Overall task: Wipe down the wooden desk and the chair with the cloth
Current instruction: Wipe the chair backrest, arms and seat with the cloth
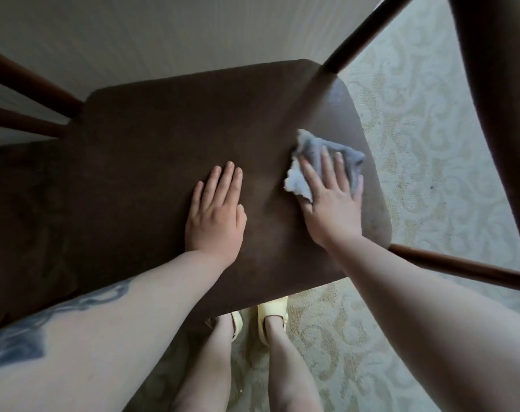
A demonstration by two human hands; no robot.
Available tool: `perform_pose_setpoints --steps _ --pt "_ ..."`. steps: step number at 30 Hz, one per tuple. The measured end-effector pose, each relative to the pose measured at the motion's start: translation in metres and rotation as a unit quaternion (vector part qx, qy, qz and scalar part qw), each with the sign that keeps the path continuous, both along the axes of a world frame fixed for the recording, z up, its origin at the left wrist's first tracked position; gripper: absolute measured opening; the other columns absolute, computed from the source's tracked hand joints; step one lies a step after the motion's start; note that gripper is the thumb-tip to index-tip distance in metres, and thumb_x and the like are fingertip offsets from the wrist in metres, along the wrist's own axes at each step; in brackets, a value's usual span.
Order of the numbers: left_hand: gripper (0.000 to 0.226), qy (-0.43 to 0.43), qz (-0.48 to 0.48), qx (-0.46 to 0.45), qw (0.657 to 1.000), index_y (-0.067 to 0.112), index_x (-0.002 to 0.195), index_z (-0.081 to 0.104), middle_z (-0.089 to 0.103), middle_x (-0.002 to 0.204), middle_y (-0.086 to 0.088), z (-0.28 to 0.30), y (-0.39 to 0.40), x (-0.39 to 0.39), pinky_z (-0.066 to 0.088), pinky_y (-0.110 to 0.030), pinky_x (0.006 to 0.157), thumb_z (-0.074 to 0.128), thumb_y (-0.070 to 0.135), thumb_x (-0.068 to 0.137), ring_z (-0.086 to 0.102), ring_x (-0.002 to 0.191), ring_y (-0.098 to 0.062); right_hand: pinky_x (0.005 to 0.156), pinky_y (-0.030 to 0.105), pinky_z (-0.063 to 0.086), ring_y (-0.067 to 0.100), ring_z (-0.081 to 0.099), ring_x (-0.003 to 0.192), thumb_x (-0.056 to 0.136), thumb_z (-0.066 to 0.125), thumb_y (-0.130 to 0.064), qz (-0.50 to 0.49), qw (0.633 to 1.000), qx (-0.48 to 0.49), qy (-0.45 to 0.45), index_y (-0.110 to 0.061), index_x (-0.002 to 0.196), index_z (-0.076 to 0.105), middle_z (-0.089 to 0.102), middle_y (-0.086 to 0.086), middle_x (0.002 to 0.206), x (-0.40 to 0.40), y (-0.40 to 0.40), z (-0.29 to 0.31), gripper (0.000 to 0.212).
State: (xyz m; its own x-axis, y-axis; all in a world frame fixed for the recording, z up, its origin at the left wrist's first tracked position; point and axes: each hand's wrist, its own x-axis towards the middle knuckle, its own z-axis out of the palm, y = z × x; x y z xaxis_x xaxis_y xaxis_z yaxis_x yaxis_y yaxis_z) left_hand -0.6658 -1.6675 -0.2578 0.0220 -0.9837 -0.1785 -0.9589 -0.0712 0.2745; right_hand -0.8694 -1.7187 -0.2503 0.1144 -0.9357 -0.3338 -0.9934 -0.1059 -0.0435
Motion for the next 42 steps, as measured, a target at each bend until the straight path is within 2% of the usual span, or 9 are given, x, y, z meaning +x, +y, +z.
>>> perform_pose_setpoints --steps 3,6,9,16,22,28,35,39,42 --pt "0.057 0.012 -0.001 0.007 1.000 0.016 0.151 0.032 0.027 0.158 -0.002 -0.001 -0.002 0.000 0.017 -0.041 0.118 0.043 0.021 0.095 0.022 0.146 -0.020 0.115 0.062 0.004 0.025 -0.014 0.149 0.101 0.030 -0.044 -0.216 0.975 0.013 0.058 -0.042 0.153 -0.002 -0.018 0.001 0.162 0.002 0.027 0.004 0.062" --pt "0.057 0.006 0.004 0.016 1.000 0.012 0.147 0.038 0.025 0.159 -0.004 -0.001 -0.005 -0.005 0.016 -0.042 0.117 0.045 0.018 0.091 0.019 0.147 -0.022 0.115 0.062 0.002 0.028 -0.005 0.150 0.095 0.033 -0.049 0.056 0.998 0.005 -0.037 -0.044 0.152 0.007 -0.001 0.002 0.164 0.038 0.048 -0.001 0.063" --pt "0.061 -0.013 0.028 0.022 0.999 0.008 0.145 0.041 0.023 0.159 -0.007 -0.001 -0.015 -0.006 0.014 -0.044 0.118 0.051 0.020 0.086 0.017 0.148 -0.025 0.117 0.058 0.004 0.022 0.004 0.150 0.093 0.033 -0.054 0.277 0.959 -0.009 -0.068 -0.046 0.152 0.013 0.011 -0.004 0.163 0.034 -0.004 -0.011 0.062" --pt "0.060 -0.025 0.047 0.026 0.998 0.018 0.154 0.018 0.016 0.161 -0.001 0.000 -0.036 -0.003 0.005 -0.040 0.118 0.027 0.030 0.096 0.010 0.149 -0.021 0.117 0.058 0.000 0.023 -0.012 0.149 0.098 0.034 -0.043 -0.131 0.990 -0.045 -0.011 -0.045 0.152 0.000 -0.009 -0.002 0.163 0.020 -0.022 -0.009 0.064" --pt "0.071 -0.022 0.085 0.048 0.995 0.011 0.153 0.017 0.010 0.162 -0.005 -0.001 -0.042 -0.008 -0.003 -0.036 0.118 0.050 0.023 0.092 0.003 0.149 -0.020 0.118 0.054 0.001 0.020 0.002 0.150 0.096 0.035 -0.054 0.292 0.952 -0.026 -0.088 -0.045 0.152 0.018 0.011 -0.006 0.163 0.044 -0.054 -0.014 0.059" --pt "0.065 -0.015 0.068 0.024 0.997 0.017 0.154 0.019 0.015 0.161 -0.001 -0.001 -0.046 0.004 0.007 -0.041 0.119 0.020 0.037 0.092 0.010 0.149 -0.020 0.118 0.053 -0.005 0.021 -0.014 0.149 0.100 0.033 -0.043 -0.160 0.986 -0.035 -0.014 -0.046 0.152 -0.002 -0.014 -0.004 0.163 0.023 -0.088 -0.011 0.062" --pt "0.062 -0.010 0.092 0.009 0.996 0.013 0.151 0.029 0.021 0.160 -0.003 -0.005 -0.063 -0.007 0.011 -0.044 0.117 0.024 0.034 0.093 0.016 0.148 -0.022 0.118 0.056 -0.001 0.022 -0.004 0.150 0.097 0.032 -0.051 0.254 0.963 -0.028 -0.086 -0.044 0.153 0.009 0.002 -0.005 0.164 0.054 -0.102 -0.013 0.061" --pt "0.060 -0.018 0.072 0.021 0.997 0.017 0.155 0.012 0.008 0.163 -0.001 -0.005 -0.078 -0.005 0.001 -0.040 0.119 0.029 0.032 0.099 0.003 0.150 -0.020 0.119 0.052 -0.002 0.021 -0.010 0.150 0.099 0.034 -0.042 -0.089 0.994 -0.061 -0.024 -0.040 0.154 0.002 -0.007 -0.001 0.164 0.014 -0.108 -0.014 0.064" --pt "0.063 -0.015 0.078 0.024 0.997 0.017 0.155 0.011 0.006 0.163 -0.001 -0.006 -0.080 -0.005 0.000 -0.040 0.119 0.036 0.029 0.099 0.002 0.150 -0.020 0.118 0.055 -0.006 0.024 -0.010 0.150 0.095 0.038 -0.042 -0.041 0.997 -0.056 -0.042 -0.039 0.154 0.006 -0.005 0.001 0.164 0.041 -0.066 -0.011 0.068"
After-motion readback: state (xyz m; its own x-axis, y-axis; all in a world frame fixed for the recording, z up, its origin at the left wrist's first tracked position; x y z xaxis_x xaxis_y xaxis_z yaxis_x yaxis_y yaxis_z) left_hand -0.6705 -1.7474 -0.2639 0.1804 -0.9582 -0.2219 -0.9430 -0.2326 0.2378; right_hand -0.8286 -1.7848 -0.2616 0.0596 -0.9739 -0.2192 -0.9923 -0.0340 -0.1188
